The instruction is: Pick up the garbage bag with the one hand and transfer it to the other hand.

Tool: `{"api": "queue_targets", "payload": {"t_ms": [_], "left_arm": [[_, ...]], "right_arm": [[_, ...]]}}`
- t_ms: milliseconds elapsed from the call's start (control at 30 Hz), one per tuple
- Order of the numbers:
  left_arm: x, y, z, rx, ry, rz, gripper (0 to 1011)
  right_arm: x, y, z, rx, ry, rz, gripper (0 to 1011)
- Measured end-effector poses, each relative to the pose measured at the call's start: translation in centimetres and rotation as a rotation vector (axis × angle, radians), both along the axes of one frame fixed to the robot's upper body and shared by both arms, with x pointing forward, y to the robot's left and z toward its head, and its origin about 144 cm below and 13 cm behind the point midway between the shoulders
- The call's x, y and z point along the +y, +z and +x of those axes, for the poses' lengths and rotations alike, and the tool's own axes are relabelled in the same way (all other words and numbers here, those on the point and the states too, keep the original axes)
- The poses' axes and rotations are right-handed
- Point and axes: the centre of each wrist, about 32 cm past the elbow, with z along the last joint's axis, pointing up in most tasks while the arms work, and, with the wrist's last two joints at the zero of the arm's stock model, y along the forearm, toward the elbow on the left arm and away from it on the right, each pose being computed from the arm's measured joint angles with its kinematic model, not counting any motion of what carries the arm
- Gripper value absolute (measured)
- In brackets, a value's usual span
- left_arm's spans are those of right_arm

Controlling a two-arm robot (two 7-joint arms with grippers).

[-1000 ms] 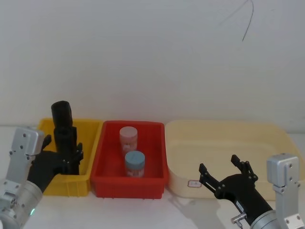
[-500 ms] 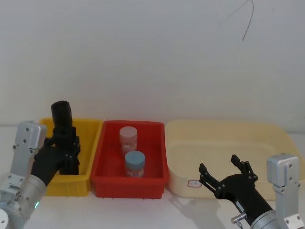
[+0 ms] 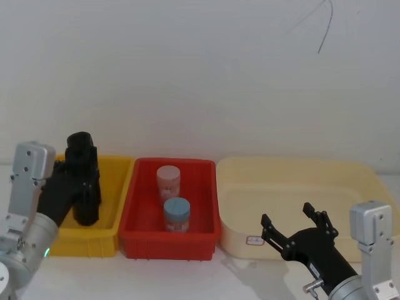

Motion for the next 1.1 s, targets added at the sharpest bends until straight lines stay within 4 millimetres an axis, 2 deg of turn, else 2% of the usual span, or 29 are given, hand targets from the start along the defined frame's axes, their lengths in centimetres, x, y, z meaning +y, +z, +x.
{"api": "queue_targets", "payload": {"t_ms": [500, 1100], "left_arm": [[-0.8, 3.6, -0.2, -0.143, -0.084, -0.015, 374], [-3.4, 4.8, -1.1, -0.151, -0.319, -0.042, 374]], "right_arm": [[0.0, 0.0, 0.0, 0.0, 0.0, 0.0, 1001], [0.0, 0.0, 0.0, 0.0, 0.0, 0.0, 1001]]}}
